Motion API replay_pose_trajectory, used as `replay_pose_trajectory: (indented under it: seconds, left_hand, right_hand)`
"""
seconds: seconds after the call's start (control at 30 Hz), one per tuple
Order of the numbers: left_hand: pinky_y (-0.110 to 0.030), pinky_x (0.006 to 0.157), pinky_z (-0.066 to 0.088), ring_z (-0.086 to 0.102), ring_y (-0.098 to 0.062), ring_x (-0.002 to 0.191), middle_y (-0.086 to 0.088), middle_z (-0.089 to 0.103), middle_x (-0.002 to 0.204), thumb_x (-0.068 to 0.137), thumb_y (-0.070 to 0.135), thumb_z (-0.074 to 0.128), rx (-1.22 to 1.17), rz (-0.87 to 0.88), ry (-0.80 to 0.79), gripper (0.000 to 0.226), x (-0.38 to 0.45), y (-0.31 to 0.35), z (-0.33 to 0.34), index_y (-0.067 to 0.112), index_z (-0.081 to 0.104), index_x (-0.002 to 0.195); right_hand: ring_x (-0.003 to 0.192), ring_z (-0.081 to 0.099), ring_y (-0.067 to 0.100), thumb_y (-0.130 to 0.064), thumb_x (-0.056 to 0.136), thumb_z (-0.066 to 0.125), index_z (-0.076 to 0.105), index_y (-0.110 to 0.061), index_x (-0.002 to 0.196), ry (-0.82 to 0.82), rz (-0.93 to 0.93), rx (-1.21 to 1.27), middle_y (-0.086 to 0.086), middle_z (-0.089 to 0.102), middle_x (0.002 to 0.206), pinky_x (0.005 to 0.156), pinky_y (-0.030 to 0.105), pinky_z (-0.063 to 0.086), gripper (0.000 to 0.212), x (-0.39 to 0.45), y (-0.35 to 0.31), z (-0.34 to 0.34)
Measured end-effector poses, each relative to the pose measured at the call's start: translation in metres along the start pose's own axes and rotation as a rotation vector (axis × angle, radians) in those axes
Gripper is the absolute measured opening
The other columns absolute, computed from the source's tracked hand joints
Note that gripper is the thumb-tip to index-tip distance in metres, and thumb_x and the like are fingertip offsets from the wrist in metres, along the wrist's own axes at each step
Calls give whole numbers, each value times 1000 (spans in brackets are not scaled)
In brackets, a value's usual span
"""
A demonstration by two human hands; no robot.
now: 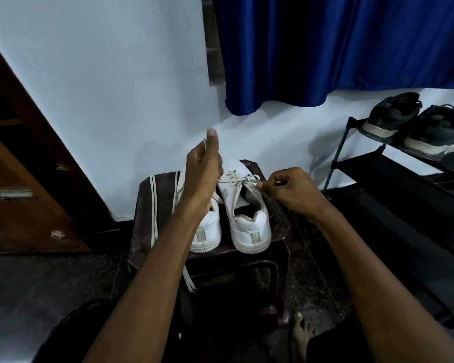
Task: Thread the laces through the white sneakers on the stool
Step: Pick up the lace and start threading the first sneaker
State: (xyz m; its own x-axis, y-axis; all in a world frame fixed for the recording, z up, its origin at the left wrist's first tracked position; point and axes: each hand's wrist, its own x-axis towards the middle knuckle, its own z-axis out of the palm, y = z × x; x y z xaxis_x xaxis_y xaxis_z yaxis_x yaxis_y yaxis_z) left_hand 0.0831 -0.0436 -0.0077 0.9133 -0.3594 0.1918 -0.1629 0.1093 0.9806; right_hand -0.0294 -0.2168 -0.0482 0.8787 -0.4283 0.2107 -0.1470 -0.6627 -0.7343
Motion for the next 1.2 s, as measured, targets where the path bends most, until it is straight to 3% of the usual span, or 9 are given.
replay_pose_trajectory:
  seconds: [0.17, 0.3, 0.47, 0.63, 0.73, 0.9, 1.03, 1.13, 1.2]
  left_hand:
    - [-33, 66, 42, 59, -15, 70, 8, 63, 73, 104, 60, 46, 873, 336, 4, 42, 4, -9, -16, 21, 60, 102]
    - [-37, 71, 51, 68, -30, 86, -2, 73, 80, 99, 65, 48, 1156, 398, -58, 57, 3, -24, -21, 19, 72, 79]
    - [-32, 56, 30, 34, -14, 48, 6, 31, 45, 103, 52, 56, 702, 213, -69, 65, -1, -11, -10, 18, 32, 53]
    - [-35, 82, 44, 59, -15, 78, -1, 70, 76, 105, 57, 50, -179, -193, -14, 60, 0, 6, -8, 22, 71, 60]
    - [-35, 72, 45, 52, -15, 57, 5, 51, 57, 106, 58, 47, -299, -225, 15, 56, 2, 6, -11, 25, 48, 61]
    - [-33, 66, 40, 57, -18, 71, 6, 63, 76, 104, 58, 49, 733, 208, 12, 40, 4, -11, -22, 23, 53, 86]
    - [-34, 62, 46, 65, -23, 74, 4, 66, 70, 97, 56, 58, 953, 178, -248, 43, 6, -24, -25, 19, 63, 75]
    - [-32, 62, 42, 66, -26, 75, 3, 66, 71, 93, 56, 63, 1040, 180, -257, 41, 7, -29, -24, 22, 62, 70]
    - [-33, 69, 47, 68, -25, 85, 3, 71, 84, 91, 52, 66, 1075, 203, -256, 26, 7, -29, -24, 28, 71, 83]
  right_hand:
    - [63, 56, 5, -51, 86, 79, 65, -23, 74, 3, -15, -108, -9, 62, 67, 60, 27, 41, 34, 0, -3, -6]
    - [51, 48, 5, -49, 90, 77, 68, -17, 65, -139, -46, -85, -7, 57, 55, 57, 26, 39, 42, -3, -3, -4]
    - [54, 34, 18, -29, 99, 68, 51, 4, 63, -206, 63, 289, 7, 39, 61, 56, 26, 30, 51, -3, -4, 3]
    - [68, 66, 15, -38, 108, 50, 75, -13, 64, 72, 321, 1186, 4, 70, 74, 62, 26, 53, 56, 3, -30, 1]
    - [61, 64, 19, -49, 109, 43, 60, -14, 73, 125, 433, 1607, 2, 57, 63, 68, 31, 60, 53, 7, -31, 5]
    - [52, 41, 11, -34, 100, 68, 49, -19, 77, 181, 302, 915, -8, 45, 57, 59, 29, 45, 33, 7, -18, 20]
    - [64, 47, 3, -21, 86, 81, 69, -18, 93, 142, -25, 413, -12, 63, 72, 62, 19, 41, 15, 9, -15, 28]
    - [81, 56, 15, -20, 80, 83, 73, -26, 98, 98, -79, 301, 14, 65, 99, 76, 28, 49, 21, 10, -13, 28]
    - [93, 61, 13, -12, 80, 82, 75, -24, 103, 23, -98, 225, 9, 62, 104, 84, 23, 52, 27, 8, -13, 23]
